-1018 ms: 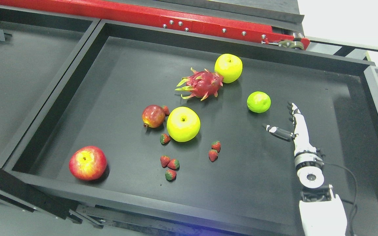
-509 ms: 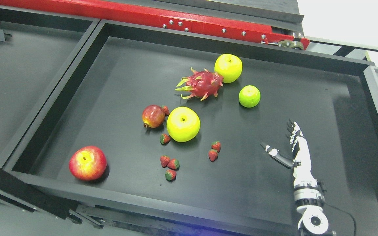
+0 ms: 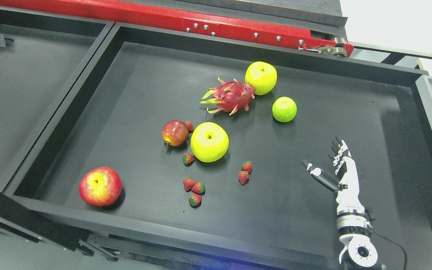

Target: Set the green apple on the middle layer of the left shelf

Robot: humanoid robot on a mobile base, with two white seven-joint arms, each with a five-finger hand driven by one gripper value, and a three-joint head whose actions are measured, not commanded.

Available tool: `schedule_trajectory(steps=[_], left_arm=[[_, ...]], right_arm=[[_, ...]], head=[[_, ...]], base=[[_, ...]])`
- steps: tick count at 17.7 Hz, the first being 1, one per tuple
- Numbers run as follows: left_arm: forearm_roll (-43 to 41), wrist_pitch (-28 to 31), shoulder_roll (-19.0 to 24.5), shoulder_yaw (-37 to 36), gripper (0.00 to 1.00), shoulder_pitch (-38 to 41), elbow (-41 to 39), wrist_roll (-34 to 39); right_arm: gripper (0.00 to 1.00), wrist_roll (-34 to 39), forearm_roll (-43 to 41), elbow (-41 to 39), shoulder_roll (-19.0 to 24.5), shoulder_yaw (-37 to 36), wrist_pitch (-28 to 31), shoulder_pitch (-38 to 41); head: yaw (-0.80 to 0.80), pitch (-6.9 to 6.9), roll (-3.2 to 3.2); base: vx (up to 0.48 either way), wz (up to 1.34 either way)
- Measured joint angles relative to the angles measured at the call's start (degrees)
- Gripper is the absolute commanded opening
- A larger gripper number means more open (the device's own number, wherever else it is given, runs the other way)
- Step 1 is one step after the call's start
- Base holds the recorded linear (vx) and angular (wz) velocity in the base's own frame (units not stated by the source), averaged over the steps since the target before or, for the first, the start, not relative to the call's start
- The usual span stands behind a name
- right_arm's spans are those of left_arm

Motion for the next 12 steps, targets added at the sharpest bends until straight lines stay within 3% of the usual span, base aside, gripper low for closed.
schedule_trajectory(steps=[12], left_arm=[[0.0, 0.0, 0.0, 0.0, 1.00, 0.0, 0.0, 0.0]], right_arm=[[1.00, 0.0, -0.3, -0.2, 1.1, -0.6, 0.7, -3.3]], head=[[0.00, 0.00, 0.00]], base=[[0.000, 0.00]])
